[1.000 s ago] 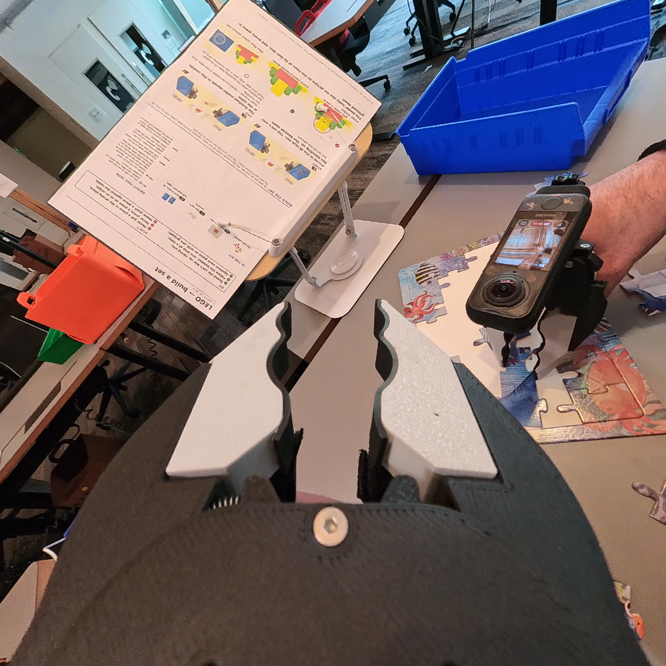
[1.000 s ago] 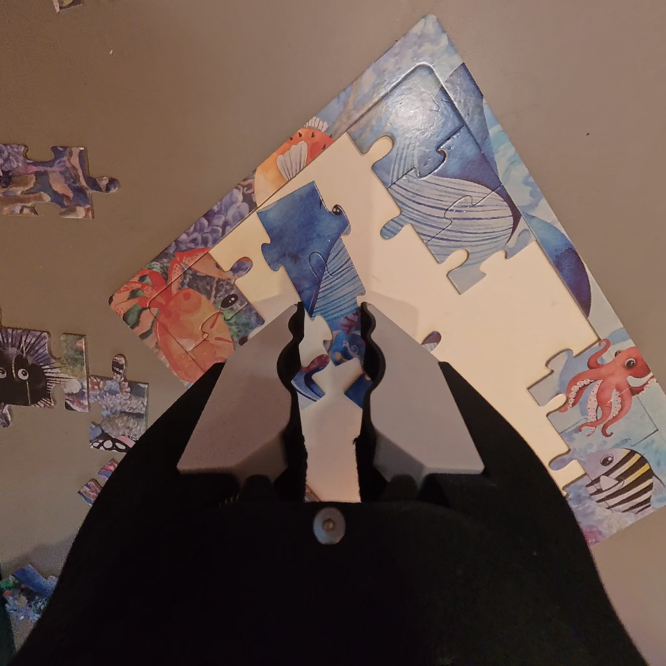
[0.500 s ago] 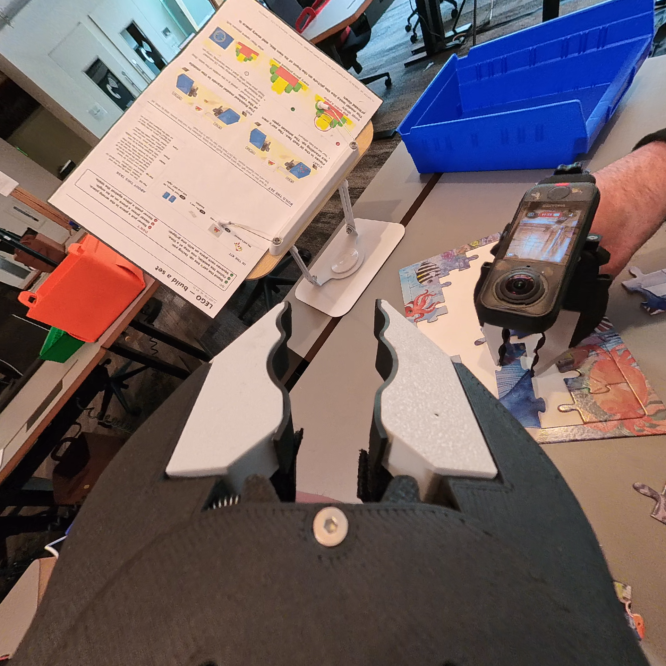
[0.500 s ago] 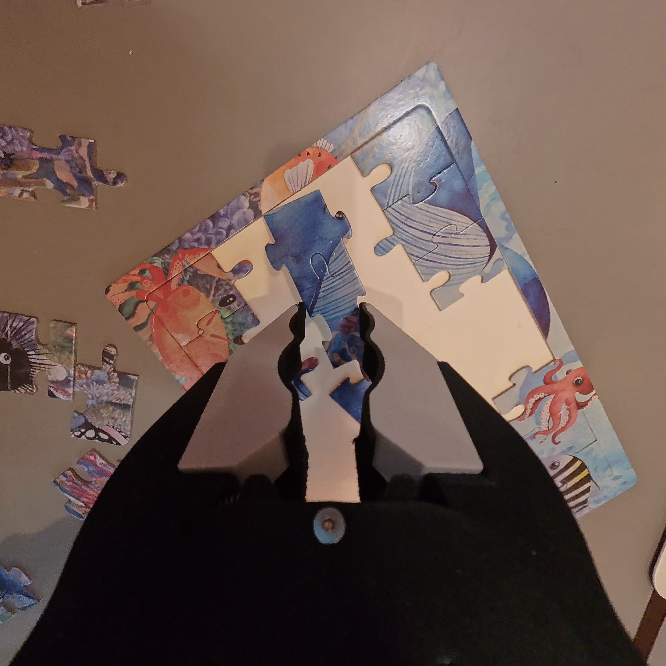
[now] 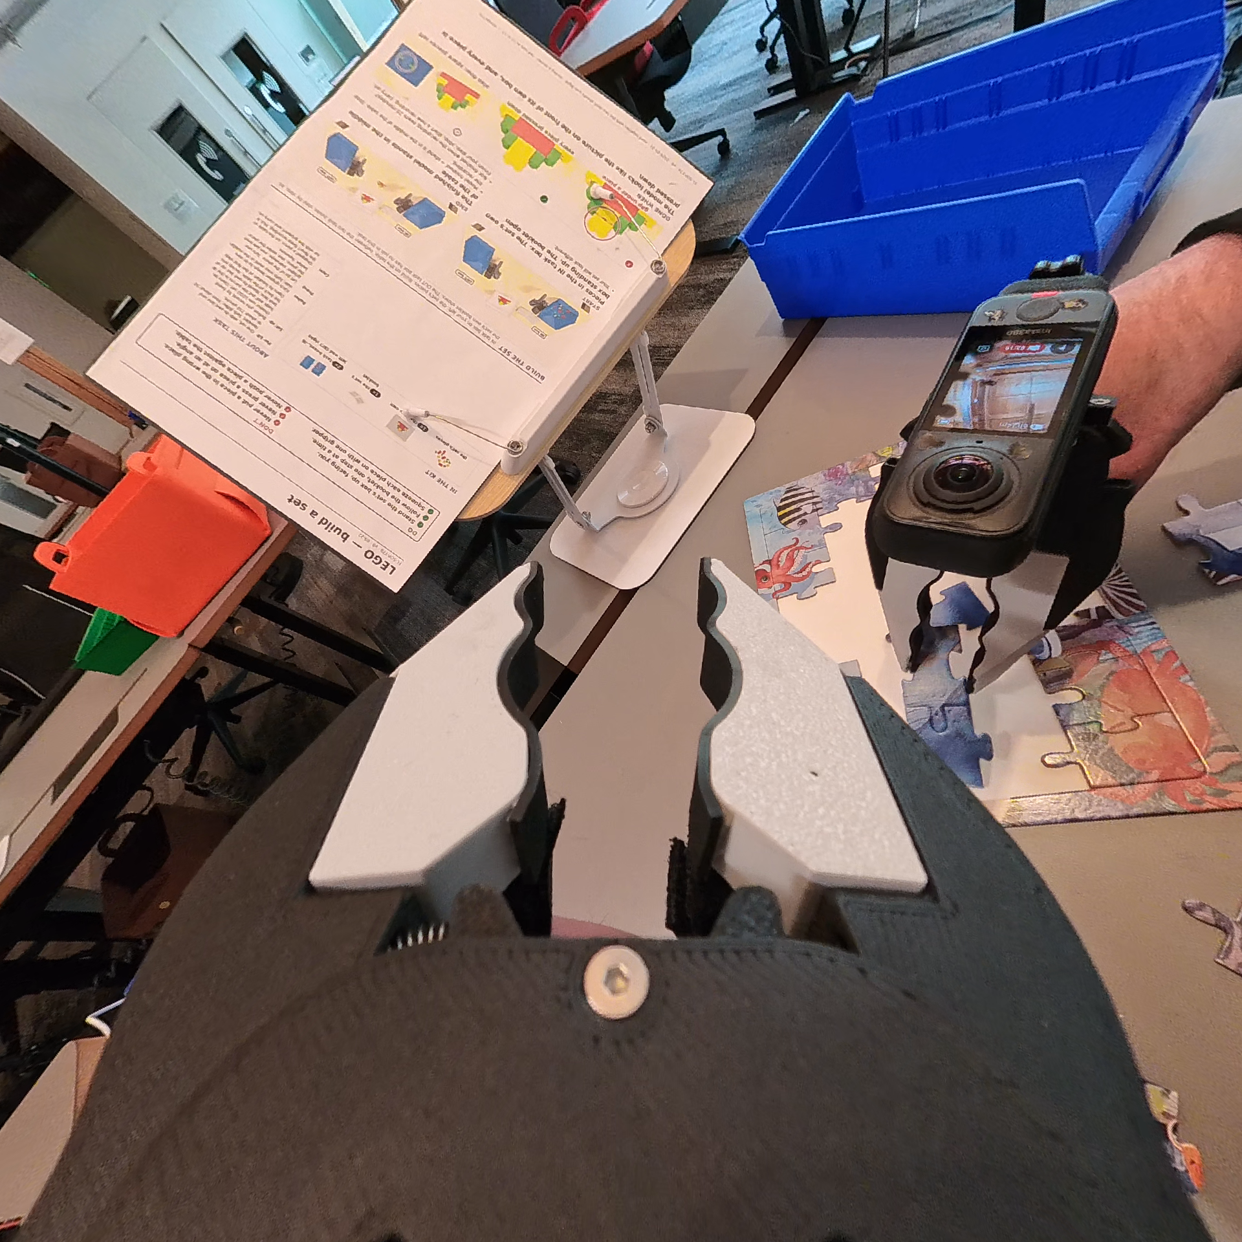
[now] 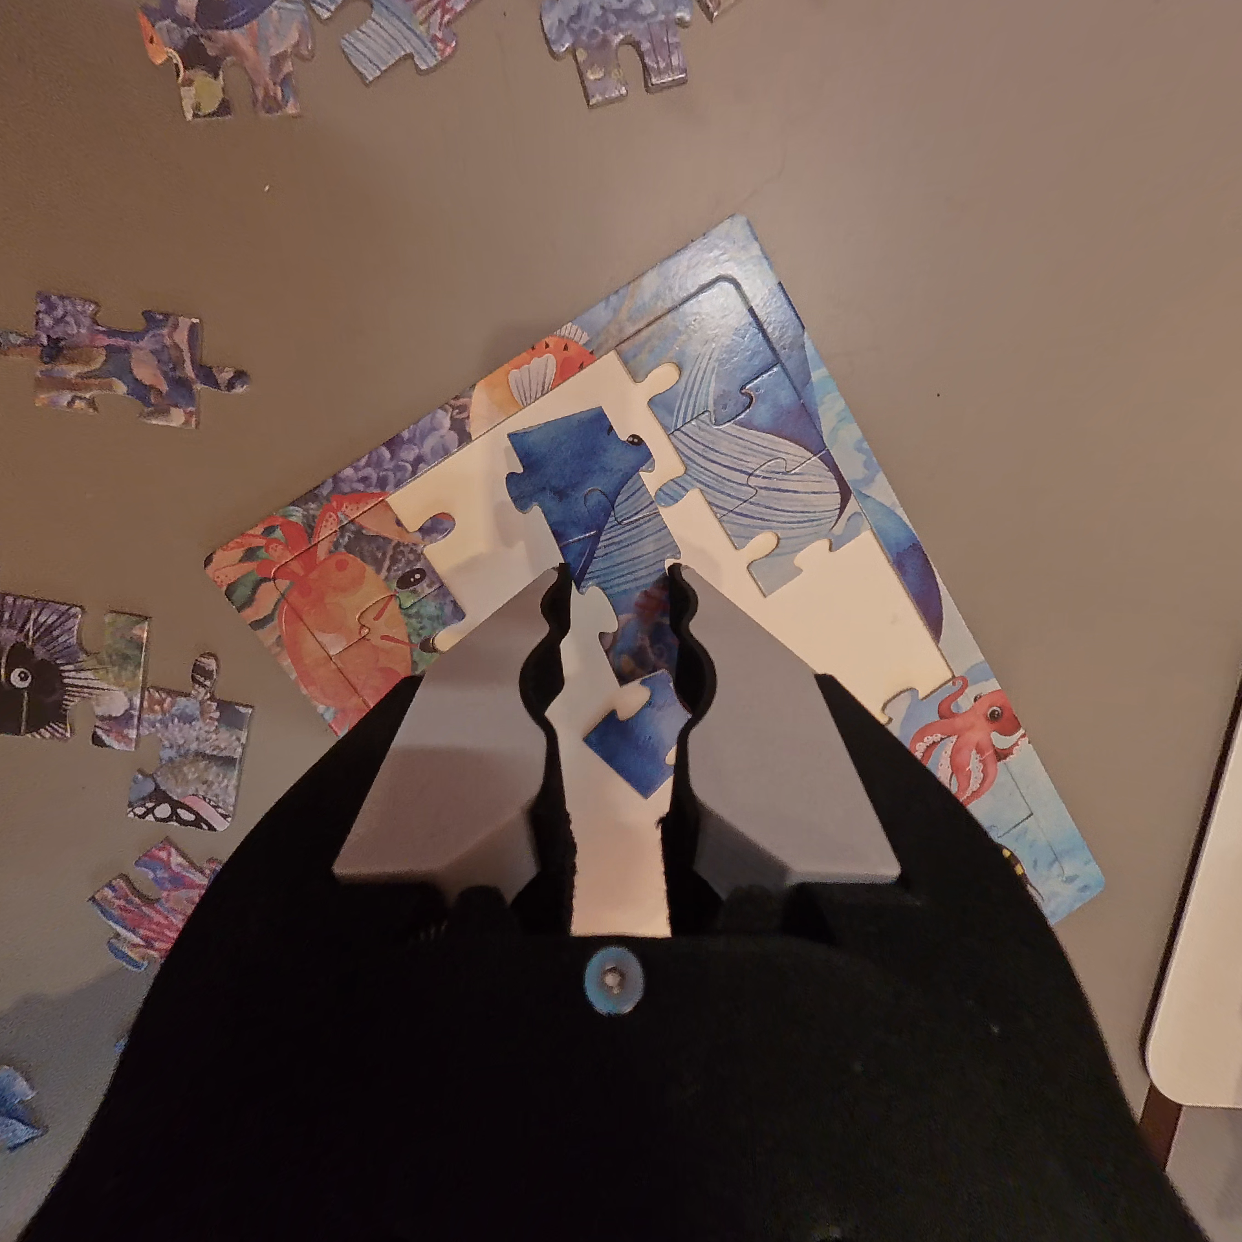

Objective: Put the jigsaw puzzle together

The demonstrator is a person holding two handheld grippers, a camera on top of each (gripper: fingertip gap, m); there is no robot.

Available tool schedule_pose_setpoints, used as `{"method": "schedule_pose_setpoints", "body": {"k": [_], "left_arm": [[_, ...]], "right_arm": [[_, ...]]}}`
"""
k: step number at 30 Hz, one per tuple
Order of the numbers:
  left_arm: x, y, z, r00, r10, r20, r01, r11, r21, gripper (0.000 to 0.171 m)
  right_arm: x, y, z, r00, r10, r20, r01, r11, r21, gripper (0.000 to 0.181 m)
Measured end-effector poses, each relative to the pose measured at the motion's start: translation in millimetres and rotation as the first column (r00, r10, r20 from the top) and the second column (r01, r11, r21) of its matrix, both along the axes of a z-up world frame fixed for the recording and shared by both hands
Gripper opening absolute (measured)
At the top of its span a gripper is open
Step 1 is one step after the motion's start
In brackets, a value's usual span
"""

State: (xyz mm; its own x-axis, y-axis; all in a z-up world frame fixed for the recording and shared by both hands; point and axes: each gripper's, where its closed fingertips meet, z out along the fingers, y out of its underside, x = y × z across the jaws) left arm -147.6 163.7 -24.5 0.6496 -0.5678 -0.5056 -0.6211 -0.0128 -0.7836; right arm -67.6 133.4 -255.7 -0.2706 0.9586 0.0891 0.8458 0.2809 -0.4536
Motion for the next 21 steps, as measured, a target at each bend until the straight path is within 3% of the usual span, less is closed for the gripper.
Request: {"method": "schedule_pose_setpoints", "body": {"k": [4, 5, 10, 16, 21], "left_arm": [[-0.4, 0.0, 0.3, 1.0, 0.001, 0.001, -0.001, 1.0, 0.001, 0.044], [-0.5, 0.1, 0.3, 1.0, 0.002, 0.001, -0.002, 1.0, 0.0, 0.044], [-0.3, 0.4, -0.7, 1.0, 0.002, -0.002, -0.002, 1.0, -0.002, 0.045], [0.3, 0.6, -1.4, 1.0, 0.002, -0.006, -0.002, 1.0, -0.003, 0.045], [3.2, 0.2, -2.2, 1.0, -0.002, -0.014, 0.002, 1.0, -0.004, 0.045]], "right_arm": [[-8.7, -2.5, 7.8, 0.998, 0.004, -0.056, -0.005, 1.0, -0.027, 0.026], [-10.9, -4.5, 11.5, 0.997, 0.016, -0.079, -0.019, 0.999, -0.036, 0.001], [-13.6, -2.5, 12.7, 0.994, -0.005, -0.105, -0.003, 0.997, -0.074, 0.001], [-5.3, 12.3, -2.4, 0.996, -0.068, -0.05, 0.067, 0.997, -0.035, 0.042], [-11.1, 7.6, -11.3, 0.999, -0.031, -0.03, 0.03, 0.999, -0.015, 0.049]]}}
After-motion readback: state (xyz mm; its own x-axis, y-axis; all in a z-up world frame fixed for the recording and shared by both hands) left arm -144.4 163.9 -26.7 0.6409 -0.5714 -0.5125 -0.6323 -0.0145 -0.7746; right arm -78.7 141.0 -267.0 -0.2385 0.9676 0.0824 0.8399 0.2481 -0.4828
